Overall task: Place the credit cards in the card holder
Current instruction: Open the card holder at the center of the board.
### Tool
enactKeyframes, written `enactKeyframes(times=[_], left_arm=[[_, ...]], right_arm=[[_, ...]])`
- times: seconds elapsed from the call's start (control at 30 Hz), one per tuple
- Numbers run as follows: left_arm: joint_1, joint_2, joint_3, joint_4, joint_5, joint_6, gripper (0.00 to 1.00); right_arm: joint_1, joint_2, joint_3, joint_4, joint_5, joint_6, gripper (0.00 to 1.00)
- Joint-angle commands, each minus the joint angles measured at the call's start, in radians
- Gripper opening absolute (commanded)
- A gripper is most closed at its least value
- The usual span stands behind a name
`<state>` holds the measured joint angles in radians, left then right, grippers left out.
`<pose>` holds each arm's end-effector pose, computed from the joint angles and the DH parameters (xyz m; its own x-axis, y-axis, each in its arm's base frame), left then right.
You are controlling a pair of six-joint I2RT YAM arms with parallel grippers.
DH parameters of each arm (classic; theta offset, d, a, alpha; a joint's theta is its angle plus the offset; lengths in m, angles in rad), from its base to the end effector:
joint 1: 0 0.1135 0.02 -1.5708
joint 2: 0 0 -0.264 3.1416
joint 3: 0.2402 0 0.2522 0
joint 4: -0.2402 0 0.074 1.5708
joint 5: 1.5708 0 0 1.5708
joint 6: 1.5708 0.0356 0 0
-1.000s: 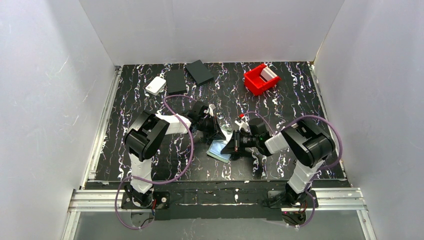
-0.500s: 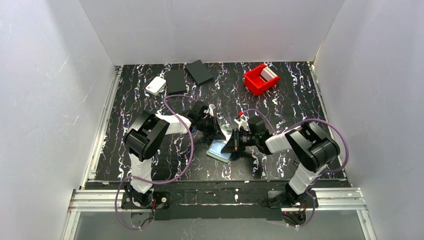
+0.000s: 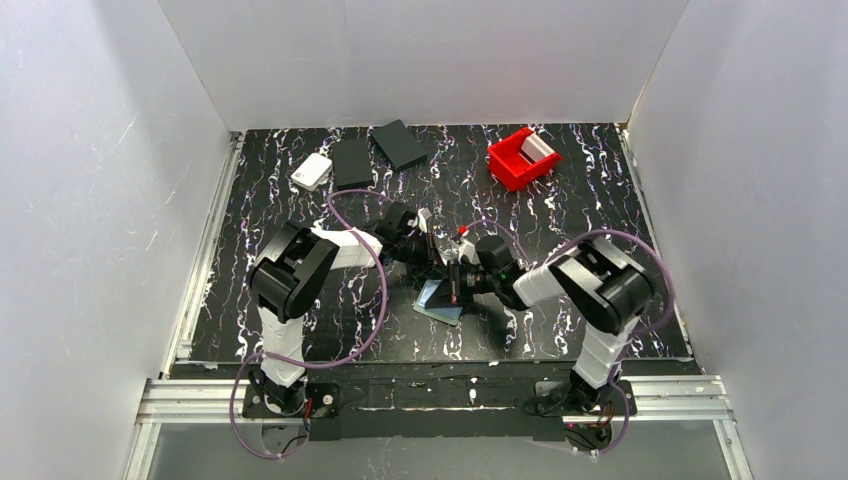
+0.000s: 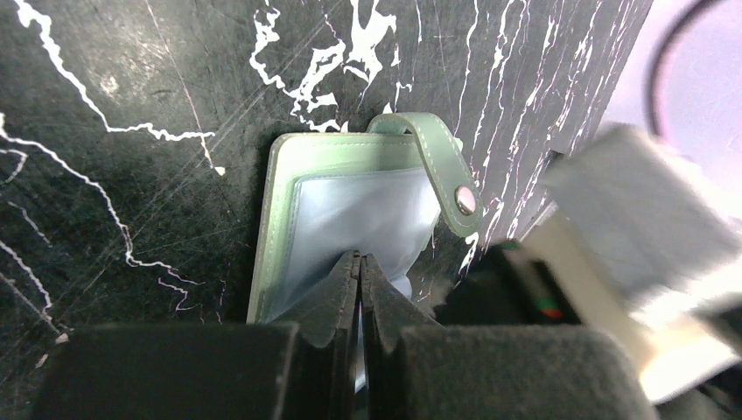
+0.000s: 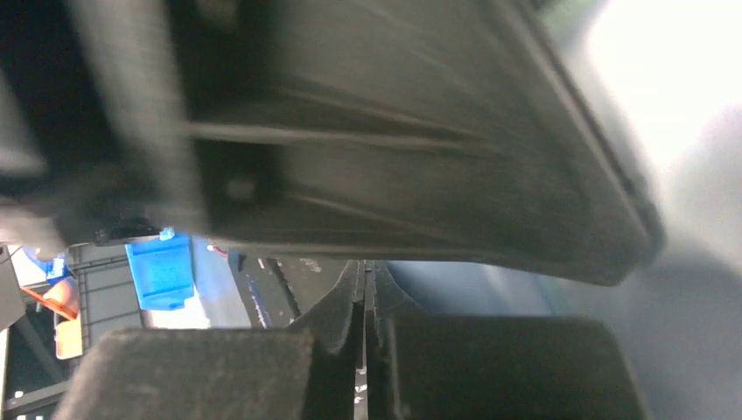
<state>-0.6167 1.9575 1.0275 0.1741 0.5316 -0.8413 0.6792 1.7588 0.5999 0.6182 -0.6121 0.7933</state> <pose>0.3079 -0.2404 0.1257 -0.9690 -0.1008 -0.2258 0.1157 0.6223 -0.7742 0.2290 0.2112 0.1193 -0.9205 0.0065 -0.3906 -0.3441 0.4601 0.8185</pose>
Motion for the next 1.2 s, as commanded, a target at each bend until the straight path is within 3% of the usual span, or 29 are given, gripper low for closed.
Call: enactKeyframes(times=[0.0,0.2,0.33,0.6,0.83,1.17], left_arm=[[-0.009,0.021,-0.035,-0.114,-0.059,0.038,0.0],[-0.009,0.018,-0.038,-0.114,-0.058,0.044,0.0],[-0.009,0.017,-0.04,-0.114,-0.055,0.047,0.0],[-0.008,0.006,-0.031,-0.125,-0.047,0.057,0.0],[-0.008,0.013,-0.03,-0.12,-0.04,0.053,0.0],[-0.009,0.02,-0.028,-0.12,-0.033,0.053,0.0]], right_arm=[[0.004,0.125,-0.072,0.213,0.004,0.068,0.01],[0.002,0.261,-0.164,0.416,-0.027,0.134,0.01],[0.0,0.237,-0.165,0.427,-0.038,0.159,0.01],[-0.05,-0.038,-0.022,0.0,-0.02,0.003,0.01],[-0.152,-0.096,0.036,-0.157,-0.032,-0.095,0.01],[-0.15,0.051,-0.133,0.161,-0.068,0.013,0.01]])
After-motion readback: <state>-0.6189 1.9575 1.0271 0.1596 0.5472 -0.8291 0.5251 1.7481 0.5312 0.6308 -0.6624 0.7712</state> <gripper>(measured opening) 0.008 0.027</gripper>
